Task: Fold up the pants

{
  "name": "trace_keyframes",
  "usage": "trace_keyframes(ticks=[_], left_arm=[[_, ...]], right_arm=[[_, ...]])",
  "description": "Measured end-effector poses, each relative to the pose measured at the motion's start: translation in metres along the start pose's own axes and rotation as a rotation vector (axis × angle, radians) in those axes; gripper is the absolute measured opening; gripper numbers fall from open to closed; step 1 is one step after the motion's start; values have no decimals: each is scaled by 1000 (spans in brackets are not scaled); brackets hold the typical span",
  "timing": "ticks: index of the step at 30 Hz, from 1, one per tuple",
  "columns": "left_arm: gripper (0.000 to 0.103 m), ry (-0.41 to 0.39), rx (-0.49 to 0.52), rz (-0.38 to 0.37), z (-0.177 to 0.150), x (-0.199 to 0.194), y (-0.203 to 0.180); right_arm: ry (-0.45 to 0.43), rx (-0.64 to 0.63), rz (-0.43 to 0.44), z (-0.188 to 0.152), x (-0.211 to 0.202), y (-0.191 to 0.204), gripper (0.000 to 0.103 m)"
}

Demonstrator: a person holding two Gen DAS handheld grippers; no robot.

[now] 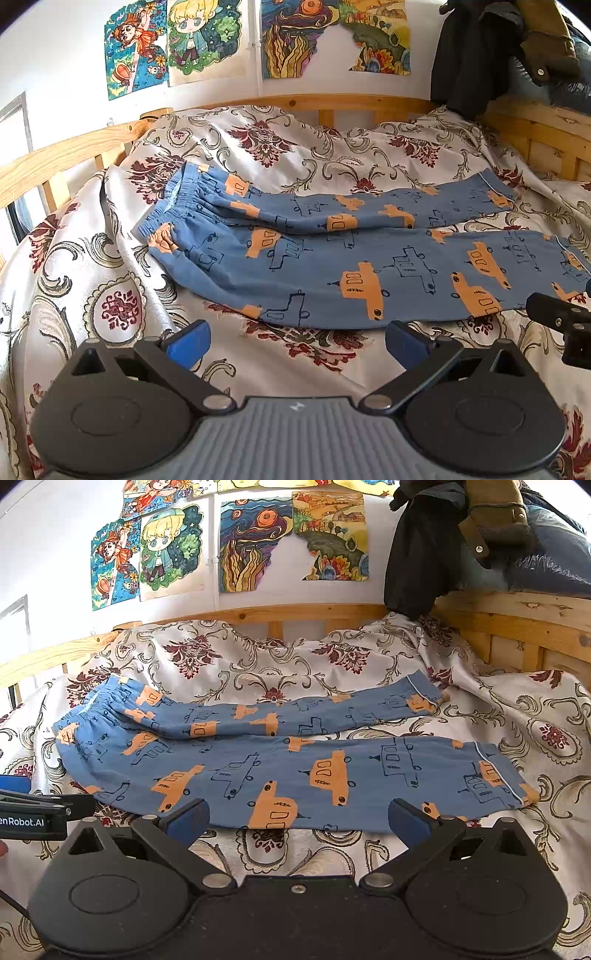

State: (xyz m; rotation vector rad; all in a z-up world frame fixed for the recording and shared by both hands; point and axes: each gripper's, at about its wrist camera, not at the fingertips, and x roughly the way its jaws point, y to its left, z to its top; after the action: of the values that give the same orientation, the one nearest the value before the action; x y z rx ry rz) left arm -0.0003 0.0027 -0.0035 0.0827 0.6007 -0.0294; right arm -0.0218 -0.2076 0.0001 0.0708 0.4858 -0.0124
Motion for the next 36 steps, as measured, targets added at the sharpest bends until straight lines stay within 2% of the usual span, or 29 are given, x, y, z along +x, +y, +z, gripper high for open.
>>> trace_keyframes(ticks=[10,14,18,21,25,27,30,35,36], left_arm=[[103,89,-36,-22,12,11,2],[103,98,-17,-28,47,20,10],[103,94,115,7,113,44,17],[103,68,234,23,165,78,17],[103,74,380,-9,215,152,11],[103,75,450,-78,231,193,11],[103,153,521,-183,250,263,5],[102,253,581,-367,258,346,-5],[97,271,588,-395,260,359,-9]], right_arm=[[19,16,12,5,1,-1,102],[10,41,66,30,3,-18,102],[11,-59,157,78,22,-43,102],[83,-181,217,120,64,-57,102],[262,-249,326,167,154,-74,102],[319,-330,392,184,206,-76,102],[379,-478,454,204,277,-70,102],[436,-504,530,229,372,-73,97],[445,-505,538,233,383,-75,96]])
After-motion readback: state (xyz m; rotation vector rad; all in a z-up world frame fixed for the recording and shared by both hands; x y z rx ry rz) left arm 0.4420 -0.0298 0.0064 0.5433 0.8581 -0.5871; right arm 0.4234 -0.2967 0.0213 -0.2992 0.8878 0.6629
